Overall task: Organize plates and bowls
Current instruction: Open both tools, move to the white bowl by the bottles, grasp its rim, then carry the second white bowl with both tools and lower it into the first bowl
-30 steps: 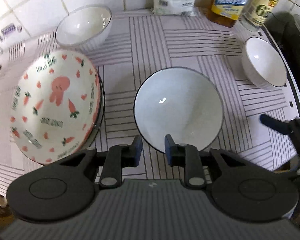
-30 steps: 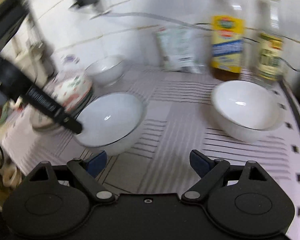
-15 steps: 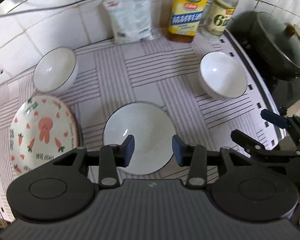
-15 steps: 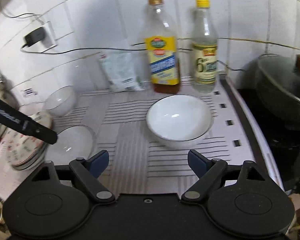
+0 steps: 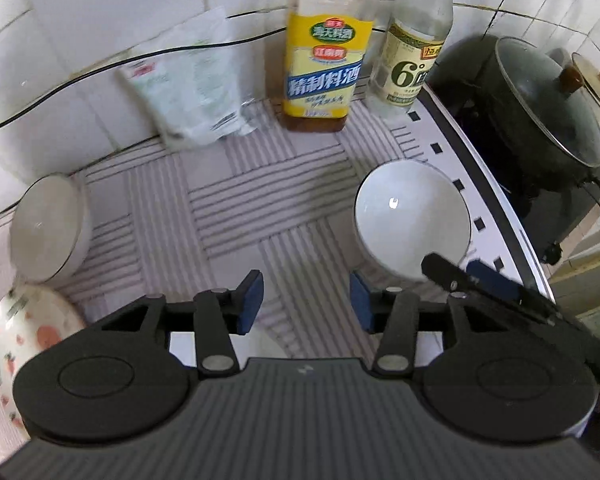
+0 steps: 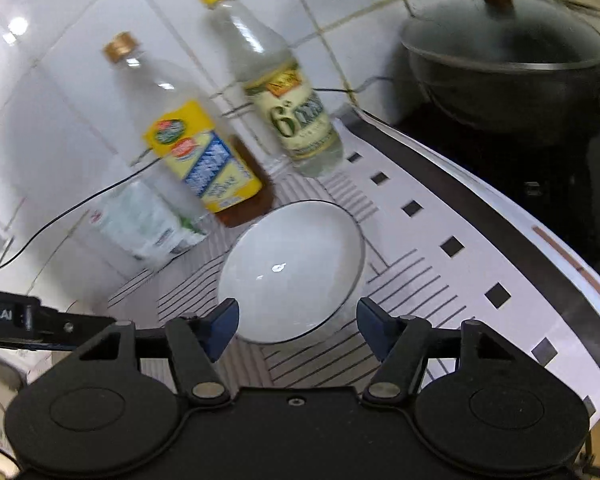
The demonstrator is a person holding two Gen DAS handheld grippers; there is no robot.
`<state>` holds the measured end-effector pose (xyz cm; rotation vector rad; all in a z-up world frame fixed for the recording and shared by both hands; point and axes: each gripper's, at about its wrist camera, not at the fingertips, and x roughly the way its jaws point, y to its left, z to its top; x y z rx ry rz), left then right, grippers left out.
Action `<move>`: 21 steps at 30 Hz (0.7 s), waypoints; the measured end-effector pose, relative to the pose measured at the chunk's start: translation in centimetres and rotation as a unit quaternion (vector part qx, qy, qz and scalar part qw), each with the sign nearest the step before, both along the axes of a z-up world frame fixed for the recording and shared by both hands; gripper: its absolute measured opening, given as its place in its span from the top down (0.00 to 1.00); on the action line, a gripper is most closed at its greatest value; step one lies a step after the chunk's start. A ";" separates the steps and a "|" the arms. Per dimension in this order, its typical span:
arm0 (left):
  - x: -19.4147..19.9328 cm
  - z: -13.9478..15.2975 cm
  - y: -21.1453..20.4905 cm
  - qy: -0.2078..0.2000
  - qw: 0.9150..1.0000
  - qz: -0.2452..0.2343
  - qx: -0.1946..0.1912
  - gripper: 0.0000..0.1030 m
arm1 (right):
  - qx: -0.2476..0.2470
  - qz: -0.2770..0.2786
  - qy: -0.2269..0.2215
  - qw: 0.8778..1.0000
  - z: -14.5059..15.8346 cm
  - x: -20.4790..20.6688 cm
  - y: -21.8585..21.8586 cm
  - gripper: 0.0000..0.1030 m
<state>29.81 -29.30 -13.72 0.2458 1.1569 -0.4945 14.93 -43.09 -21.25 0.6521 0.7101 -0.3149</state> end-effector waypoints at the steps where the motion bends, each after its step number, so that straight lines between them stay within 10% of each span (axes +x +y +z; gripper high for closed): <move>1: 0.5 -0.5 -0.6 0.001 1.000 -0.003 -0.002 0.54 | 0.001 -0.010 0.008 1.000 -0.3 0.3 -0.2 0.32; 7: 1.9 -3.9 -4.0 -0.029 0.998 -0.032 0.041 0.51 | 0.061 -0.062 0.037 0.995 -3.0 1.5 -1.6 0.54; 13: 3.1 -6.0 -5.2 0.006 0.999 -0.036 0.004 0.50 | 0.083 -0.093 0.030 0.992 -3.7 1.2 -2.1 0.71; 21: 2.3 -7.8 -5.9 0.055 0.997 -0.041 -0.018 0.89 | 0.067 -0.079 0.058 0.993 -3.6 1.6 -1.9 0.88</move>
